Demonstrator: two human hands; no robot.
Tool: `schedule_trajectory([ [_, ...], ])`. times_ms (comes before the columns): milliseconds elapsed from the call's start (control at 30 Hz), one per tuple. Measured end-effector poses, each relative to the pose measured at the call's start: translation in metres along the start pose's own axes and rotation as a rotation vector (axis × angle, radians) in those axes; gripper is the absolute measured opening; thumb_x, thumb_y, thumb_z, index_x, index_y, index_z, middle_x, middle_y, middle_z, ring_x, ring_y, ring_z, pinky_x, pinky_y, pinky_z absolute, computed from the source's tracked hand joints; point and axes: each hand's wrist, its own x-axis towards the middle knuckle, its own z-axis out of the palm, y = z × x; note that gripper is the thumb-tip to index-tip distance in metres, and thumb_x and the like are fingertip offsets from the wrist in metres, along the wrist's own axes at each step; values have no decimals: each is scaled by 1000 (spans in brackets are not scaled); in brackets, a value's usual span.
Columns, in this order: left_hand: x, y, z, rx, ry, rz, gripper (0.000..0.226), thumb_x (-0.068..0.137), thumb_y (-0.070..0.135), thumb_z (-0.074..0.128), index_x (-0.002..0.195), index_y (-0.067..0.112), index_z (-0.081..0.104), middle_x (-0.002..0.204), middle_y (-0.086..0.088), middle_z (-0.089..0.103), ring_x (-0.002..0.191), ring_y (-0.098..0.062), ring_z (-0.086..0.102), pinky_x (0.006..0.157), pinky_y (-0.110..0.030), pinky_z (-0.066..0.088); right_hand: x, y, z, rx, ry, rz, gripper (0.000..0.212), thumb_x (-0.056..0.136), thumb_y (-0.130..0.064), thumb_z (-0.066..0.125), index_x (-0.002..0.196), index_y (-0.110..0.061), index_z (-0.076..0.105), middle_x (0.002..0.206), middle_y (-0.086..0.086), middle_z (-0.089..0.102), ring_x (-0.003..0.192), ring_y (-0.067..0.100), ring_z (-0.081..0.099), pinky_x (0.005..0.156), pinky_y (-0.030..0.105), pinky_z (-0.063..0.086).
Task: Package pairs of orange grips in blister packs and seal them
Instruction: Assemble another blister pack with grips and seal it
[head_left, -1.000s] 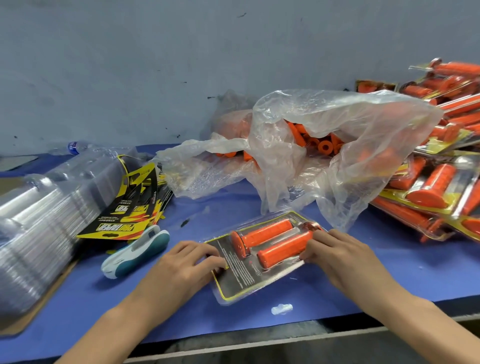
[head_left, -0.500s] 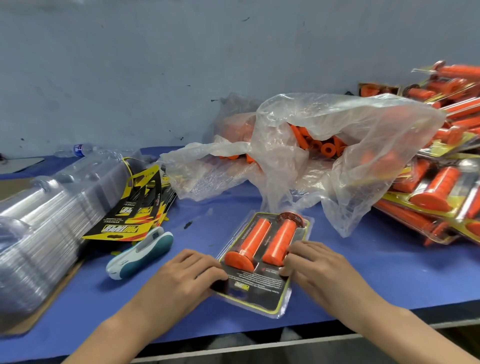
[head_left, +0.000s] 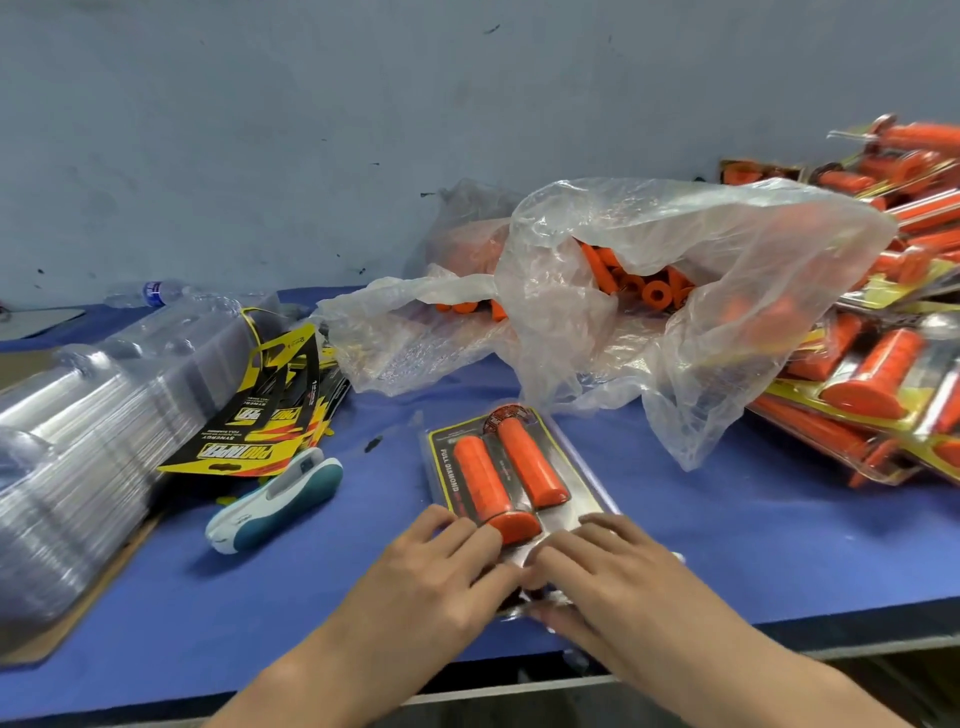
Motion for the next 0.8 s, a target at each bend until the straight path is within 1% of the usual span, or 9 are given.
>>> schedule_trajectory([
  [100, 2, -4, 9, -69, -33, 2, 11, 98, 19, 58, 89, 19, 65, 83, 2, 55, 72, -19, 51, 70, -31, 47, -1, 9, 1, -59, 19, -49, 20, 95, -34, 46, 81, -32, 60, 90, -17, 63, 78, 6, 60, 88, 27, 51],
  [167, 3, -12, 12, -108, -63, 27, 4, 95, 17, 59, 92, 19, 61, 87, 3, 58, 76, -18, 52, 73, -29, 48, -7, 18, -2, 1, 8, -40, 17, 96, -34, 47, 83, -33, 58, 93, -19, 63, 83, 4, 60, 93, 25, 47],
  [267, 5, -19, 14, -184, -68, 28, 10, 97, 16, 60, 88, 17, 63, 87, 2, 59, 74, -19, 55, 71, -27, 47, -15, 33, -8, 195, -40, 16, 16, 98, -31, 43, 86, -31, 54, 98, -21, 61, 94, 2, 59, 99, 22, 36],
  [400, 13, -16, 18, -193, -85, -7, 10, 96, 11, 63, 88, 15, 67, 87, 0, 59, 72, -20, 52, 65, -30, 47, -25, 53, -15, 147, -81, 101, 17, 93, -16, 54, 92, -33, 57, 109, -23, 62, 106, 2, 59, 104, 29, 32],
  [500, 21, -12, 20, -129, -89, -19, 10, 90, 7, 68, 90, 16, 66, 85, 0, 57, 70, -20, 48, 62, -31, 43, -27, 48, -12, -22, -39, 99, 23, 87, -34, 67, 108, -39, 59, 122, -25, 57, 113, 0, 54, 102, 27, 33],
  [567, 26, -9, 23, -110, -73, -36, 10, 88, 9, 71, 91, 17, 66, 86, 1, 56, 71, -20, 48, 63, -31, 42, -23, 36, -5, -30, 4, 94, 29, 86, -49, 58, 113, -38, 58, 113, -23, 58, 104, 2, 55, 97, 26, 36],
  [600, 28, -6, 25, -109, -56, -38, 8, 89, 11, 71, 91, 17, 66, 85, 1, 56, 72, -20, 48, 63, -31, 42, -20, 32, 0, -43, 39, 93, 24, 88, -49, 54, 107, -35, 60, 102, -20, 60, 94, 6, 58, 92, 26, 40],
  [700, 27, -3, 32, -134, -17, -51, 11, 99, 21, 61, 89, 18, 65, 84, 2, 56, 73, -18, 50, 65, -30, 42, -16, 32, 8, -143, 105, 103, 12, 95, -32, 52, 89, -29, 61, 82, -11, 56, 75, 14, 59, 80, 30, 49],
  [800, 16, -19, 34, -101, -58, -92, 10, 94, 20, 64, 85, 18, 66, 82, 2, 59, 71, -19, 55, 66, -29, 45, -21, 48, 3, -213, 127, 137, 13, 93, -26, 55, 82, -28, 62, 80, -10, 57, 71, 15, 59, 81, 30, 44],
])
